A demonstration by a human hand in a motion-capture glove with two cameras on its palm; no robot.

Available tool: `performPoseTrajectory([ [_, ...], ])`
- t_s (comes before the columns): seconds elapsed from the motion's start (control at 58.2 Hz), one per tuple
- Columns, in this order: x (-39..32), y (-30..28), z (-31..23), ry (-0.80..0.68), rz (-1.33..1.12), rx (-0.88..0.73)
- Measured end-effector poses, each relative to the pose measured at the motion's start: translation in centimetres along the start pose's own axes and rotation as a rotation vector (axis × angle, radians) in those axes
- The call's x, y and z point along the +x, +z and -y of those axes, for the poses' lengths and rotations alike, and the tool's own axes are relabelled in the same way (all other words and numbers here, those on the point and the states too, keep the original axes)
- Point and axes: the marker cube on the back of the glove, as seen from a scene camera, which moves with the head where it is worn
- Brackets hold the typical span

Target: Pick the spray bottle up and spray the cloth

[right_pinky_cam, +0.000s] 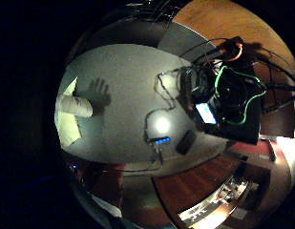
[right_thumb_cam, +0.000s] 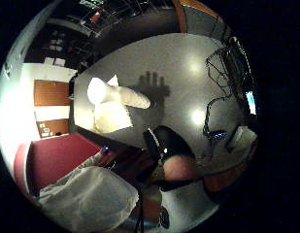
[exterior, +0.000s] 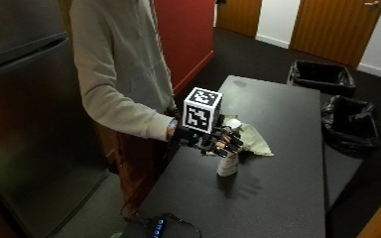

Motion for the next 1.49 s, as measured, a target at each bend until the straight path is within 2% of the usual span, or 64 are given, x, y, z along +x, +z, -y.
performPoseTrajectory([
  [0.67,1.3,-1.0,-0.7,-0.061,-0.015,-0.023],
  [1.494,-4.4,1.6,-4.3,-0.019,0.11,-0.007],
])
